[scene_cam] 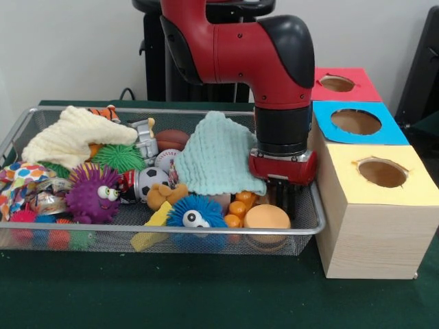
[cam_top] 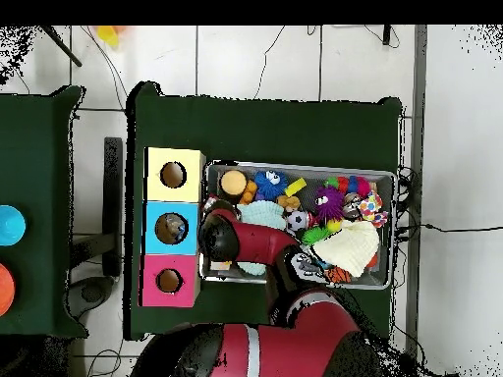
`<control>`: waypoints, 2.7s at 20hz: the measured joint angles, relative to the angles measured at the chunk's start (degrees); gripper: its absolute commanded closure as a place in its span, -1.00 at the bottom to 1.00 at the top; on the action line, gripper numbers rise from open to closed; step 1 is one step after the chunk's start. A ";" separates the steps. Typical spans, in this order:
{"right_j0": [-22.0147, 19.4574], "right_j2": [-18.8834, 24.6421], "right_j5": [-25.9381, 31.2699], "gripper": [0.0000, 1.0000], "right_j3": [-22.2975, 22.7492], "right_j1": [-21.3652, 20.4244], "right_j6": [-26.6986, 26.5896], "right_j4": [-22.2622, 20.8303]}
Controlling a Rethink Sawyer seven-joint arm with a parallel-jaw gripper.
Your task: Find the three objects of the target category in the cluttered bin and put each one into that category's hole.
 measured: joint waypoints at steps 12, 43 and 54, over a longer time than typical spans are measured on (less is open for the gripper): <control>-0.09 0.10 0.57 1.00 0.33 -0.53 0.00 -0.04; -1.84 1.93 8.25 1.00 6.75 -7.87 0.00 0.07; -2.01 1.49 8.25 -1.00 6.82 -7.86 0.00 0.07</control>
